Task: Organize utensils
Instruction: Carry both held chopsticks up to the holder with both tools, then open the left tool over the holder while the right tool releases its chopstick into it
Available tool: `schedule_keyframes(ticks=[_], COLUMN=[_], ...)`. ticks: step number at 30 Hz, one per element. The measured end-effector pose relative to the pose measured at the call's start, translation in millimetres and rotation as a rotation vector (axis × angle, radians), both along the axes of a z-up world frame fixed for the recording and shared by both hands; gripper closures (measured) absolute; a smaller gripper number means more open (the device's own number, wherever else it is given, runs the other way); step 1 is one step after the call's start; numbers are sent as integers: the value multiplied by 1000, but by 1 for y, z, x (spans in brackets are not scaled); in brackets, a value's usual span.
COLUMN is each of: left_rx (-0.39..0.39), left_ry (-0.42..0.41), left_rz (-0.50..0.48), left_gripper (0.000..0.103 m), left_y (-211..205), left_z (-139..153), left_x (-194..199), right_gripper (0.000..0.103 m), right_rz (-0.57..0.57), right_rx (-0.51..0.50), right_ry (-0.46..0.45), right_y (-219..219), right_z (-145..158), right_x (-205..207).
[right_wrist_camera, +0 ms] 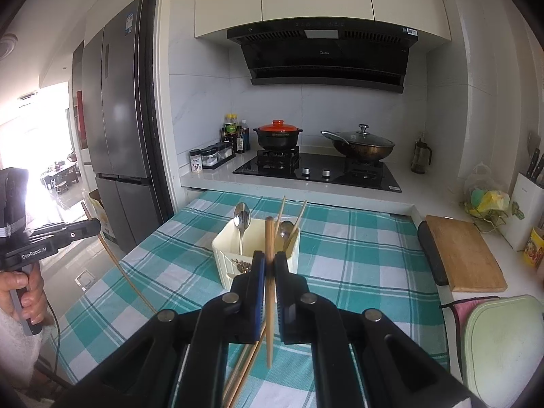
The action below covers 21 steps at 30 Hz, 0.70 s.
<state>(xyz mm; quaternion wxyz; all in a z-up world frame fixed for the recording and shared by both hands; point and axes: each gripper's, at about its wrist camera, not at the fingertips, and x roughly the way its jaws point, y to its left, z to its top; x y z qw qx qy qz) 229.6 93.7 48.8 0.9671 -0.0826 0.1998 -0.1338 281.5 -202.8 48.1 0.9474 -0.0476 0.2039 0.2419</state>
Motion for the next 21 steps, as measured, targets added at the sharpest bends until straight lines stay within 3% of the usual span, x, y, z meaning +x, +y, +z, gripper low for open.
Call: schedule_keyframes(ticks=[8,11,17,21], left_rx=[-111,-105,-71,-54], left_ry=[-122,-146,-107,-3], left_rz=[94,131,144,112], left_gripper=[99,99,99,99], left_y=[15,8,-9,-19], left_z=[52,57,36,8], left_x=[61,92,153,189], right_gripper=[97,97,97,97], right_rz=[1,4,41,62], right_rx=[8,-22,54,81], right_ry=[-153,-212,-245,-112], right_y=[27,47,68,78], right_z=[49,55,41,12], right_x=[38,64,112,154])
